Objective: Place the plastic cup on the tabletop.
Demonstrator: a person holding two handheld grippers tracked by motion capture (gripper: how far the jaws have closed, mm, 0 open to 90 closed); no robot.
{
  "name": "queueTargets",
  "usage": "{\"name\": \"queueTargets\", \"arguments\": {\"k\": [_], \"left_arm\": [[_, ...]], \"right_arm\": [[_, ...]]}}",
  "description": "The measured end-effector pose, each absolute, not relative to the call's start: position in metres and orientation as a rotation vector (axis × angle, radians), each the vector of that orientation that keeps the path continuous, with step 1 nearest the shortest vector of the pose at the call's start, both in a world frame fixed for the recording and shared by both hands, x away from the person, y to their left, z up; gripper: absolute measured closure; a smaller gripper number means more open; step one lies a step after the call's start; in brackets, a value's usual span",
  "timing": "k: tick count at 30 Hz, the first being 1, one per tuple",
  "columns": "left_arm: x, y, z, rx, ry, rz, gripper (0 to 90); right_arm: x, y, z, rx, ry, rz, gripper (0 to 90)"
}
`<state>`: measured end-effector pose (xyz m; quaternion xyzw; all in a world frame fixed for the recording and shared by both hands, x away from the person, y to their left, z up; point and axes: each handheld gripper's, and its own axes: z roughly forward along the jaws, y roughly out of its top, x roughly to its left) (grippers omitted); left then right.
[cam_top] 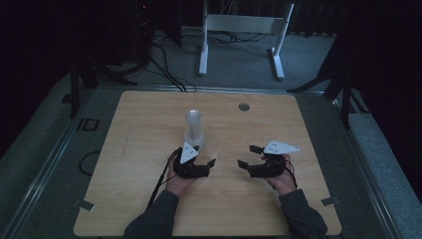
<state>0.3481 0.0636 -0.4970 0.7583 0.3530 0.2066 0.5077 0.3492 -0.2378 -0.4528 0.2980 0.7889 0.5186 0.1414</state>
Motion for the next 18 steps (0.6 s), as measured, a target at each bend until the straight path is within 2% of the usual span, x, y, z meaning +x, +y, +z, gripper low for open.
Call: {"name": "queueTargets", "arguments": {"k": [18], "left_arm": [[0.3426, 0.0646, -0.4990, 1.838, 0.837, 0.500, 19.0]], "right_arm": [[0.3504, -0.2417, -0.4549, 0.878, 2.272, 1.497, 19.8]]}}
